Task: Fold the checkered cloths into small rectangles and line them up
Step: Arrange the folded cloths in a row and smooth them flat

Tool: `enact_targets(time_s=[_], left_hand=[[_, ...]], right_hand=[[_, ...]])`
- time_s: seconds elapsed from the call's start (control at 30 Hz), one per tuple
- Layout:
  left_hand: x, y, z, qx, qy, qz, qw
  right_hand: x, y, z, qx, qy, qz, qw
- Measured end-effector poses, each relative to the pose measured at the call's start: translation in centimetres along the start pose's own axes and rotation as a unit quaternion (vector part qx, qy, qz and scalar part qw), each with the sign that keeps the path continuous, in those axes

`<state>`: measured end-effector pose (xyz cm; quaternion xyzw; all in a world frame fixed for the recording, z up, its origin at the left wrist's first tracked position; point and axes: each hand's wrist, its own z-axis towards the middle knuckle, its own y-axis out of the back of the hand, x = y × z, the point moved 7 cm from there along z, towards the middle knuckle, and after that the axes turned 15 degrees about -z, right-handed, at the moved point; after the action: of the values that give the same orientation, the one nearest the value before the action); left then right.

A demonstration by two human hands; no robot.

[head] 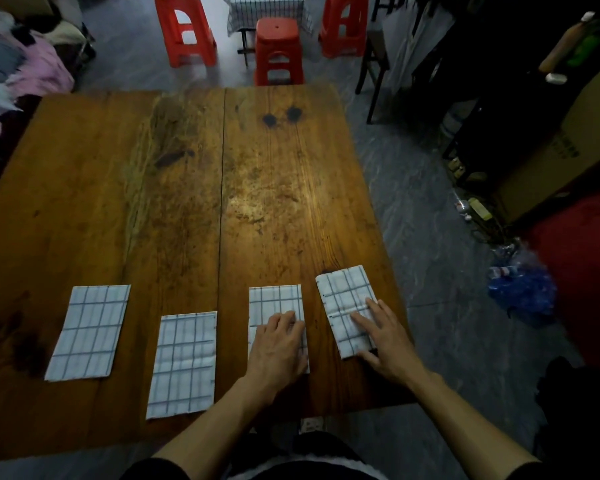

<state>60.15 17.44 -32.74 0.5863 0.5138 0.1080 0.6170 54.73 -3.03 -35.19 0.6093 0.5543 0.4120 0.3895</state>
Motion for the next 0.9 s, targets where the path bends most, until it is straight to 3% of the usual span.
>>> enact_targets(time_s=[0.6, 0.73, 0.9], left_hand=[[1.8, -0.7, -2.0, -0.005, -0.017, 0.022, 1.000], [2.6, 0.3, -2.3, -0.028, 0.000, 0.021, 0.999], [3.7, 1.1, -3.1, -0.028, -0.001, 0.020, 0.999]], right_hand=[[2.3, 0.9, 2.0, -0.025, -0.065, 0.015, 0.997], [4.2, 1.9, 1.4, -0.064, -0.041, 0.032, 0.997], [10.3, 2.2, 0.6, -0.070, 0.052, 0.034, 0.996]])
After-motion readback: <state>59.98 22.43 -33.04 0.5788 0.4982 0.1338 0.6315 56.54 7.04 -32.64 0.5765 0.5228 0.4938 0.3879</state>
